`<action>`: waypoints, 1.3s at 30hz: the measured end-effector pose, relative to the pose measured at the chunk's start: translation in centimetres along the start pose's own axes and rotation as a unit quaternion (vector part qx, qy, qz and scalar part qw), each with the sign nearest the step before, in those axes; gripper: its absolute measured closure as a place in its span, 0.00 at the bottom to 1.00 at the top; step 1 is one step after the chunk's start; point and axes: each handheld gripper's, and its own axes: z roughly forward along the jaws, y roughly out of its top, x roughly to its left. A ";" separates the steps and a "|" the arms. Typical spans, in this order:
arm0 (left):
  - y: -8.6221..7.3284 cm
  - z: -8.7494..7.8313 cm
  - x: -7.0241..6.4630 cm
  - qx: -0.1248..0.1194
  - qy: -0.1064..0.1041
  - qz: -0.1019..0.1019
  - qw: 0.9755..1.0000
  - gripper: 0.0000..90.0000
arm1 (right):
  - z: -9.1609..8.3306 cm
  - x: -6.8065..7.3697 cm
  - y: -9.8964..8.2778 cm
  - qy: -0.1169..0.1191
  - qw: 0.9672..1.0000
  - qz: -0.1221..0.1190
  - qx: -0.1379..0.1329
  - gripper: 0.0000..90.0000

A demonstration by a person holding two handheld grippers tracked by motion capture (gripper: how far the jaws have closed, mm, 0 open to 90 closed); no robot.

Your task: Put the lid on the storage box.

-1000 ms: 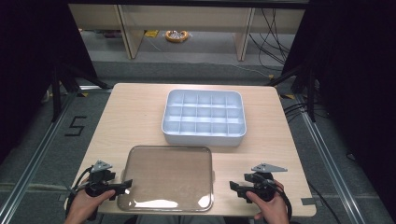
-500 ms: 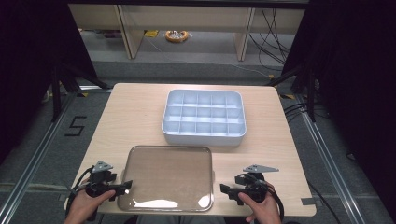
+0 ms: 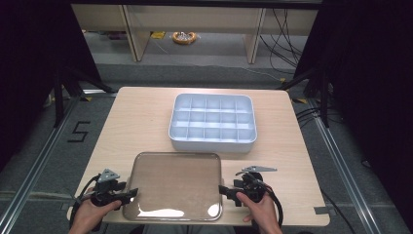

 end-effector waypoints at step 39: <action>-0.1 -0.1 -2.0 0.000 -0.036 0.039 0.999 0.49 | 0.1 -0.3 -1.9 0.085 0.987 0.122 -0.062 0.72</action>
